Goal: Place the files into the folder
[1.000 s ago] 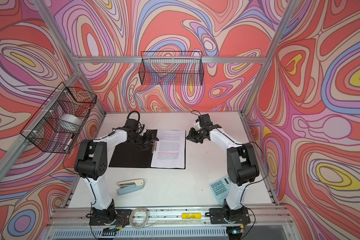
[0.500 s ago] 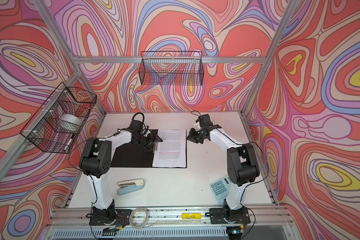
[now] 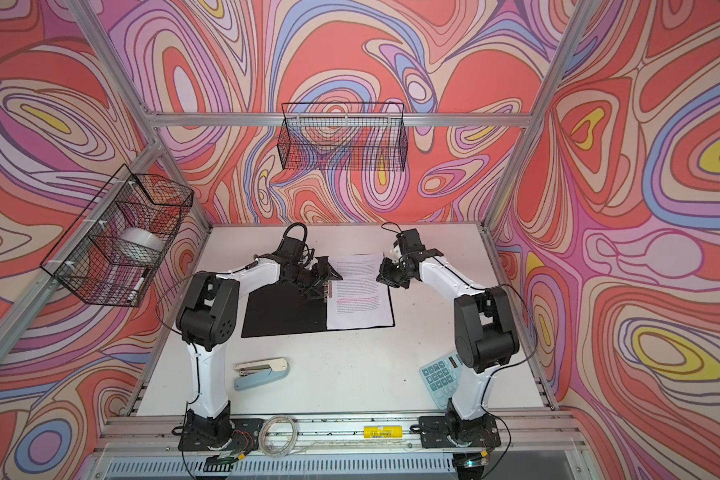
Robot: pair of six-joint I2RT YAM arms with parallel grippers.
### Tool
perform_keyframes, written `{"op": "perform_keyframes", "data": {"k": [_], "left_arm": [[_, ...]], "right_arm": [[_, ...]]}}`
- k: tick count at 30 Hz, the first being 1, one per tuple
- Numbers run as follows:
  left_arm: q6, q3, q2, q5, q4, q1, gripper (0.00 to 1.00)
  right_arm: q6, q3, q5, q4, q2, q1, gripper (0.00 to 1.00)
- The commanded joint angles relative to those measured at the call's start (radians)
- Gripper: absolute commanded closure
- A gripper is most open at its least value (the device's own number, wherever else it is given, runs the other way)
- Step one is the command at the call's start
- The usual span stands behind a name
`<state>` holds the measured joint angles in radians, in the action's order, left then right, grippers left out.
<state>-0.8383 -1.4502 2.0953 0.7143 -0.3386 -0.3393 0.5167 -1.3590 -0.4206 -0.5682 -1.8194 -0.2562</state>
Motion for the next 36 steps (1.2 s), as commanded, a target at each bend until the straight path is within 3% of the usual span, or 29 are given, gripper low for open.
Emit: {"op": "perform_keyframes", "data": {"k": [1, 9, 17, 22, 27, 30, 36], "left_arm": [[-0.034, -0.018, 0.019, 0.001, 0.015, -0.015, 0.00], [0.163, -0.013, -0.092, -0.065, -0.163, 0.006, 0.00], [0.360, -0.034, -0.225, -0.102, -0.327, 0.118, 0.00], [0.617, -0.112, -0.268, -0.285, -0.477, 0.182, 0.00], [0.849, -0.116, -0.283, -0.458, -0.539, 0.189, 0.00], [0.919, -0.142, -0.250, -0.482, -0.605, 0.201, 0.00], [0.941, -0.107, -0.218, -0.468, -0.614, 0.227, 0.00]], "right_arm": [[-0.013, -0.045, 0.041, -0.023, 0.043, 0.003, 0.86], [-0.078, -0.154, 0.102, -0.144, 0.032, 0.002, 0.86], [-0.171, -0.371, 0.214, -0.353, -0.020, -0.031, 0.85], [-0.223, -0.623, 0.316, -0.541, -0.145, -0.149, 0.85], [-0.211, -0.801, 0.412, -0.636, -0.257, -0.277, 0.84], [-0.188, -0.861, 0.435, -0.646, -0.310, -0.342, 0.84], [-0.154, -0.947, 0.465, -0.633, -0.417, -0.440, 0.85]]}}
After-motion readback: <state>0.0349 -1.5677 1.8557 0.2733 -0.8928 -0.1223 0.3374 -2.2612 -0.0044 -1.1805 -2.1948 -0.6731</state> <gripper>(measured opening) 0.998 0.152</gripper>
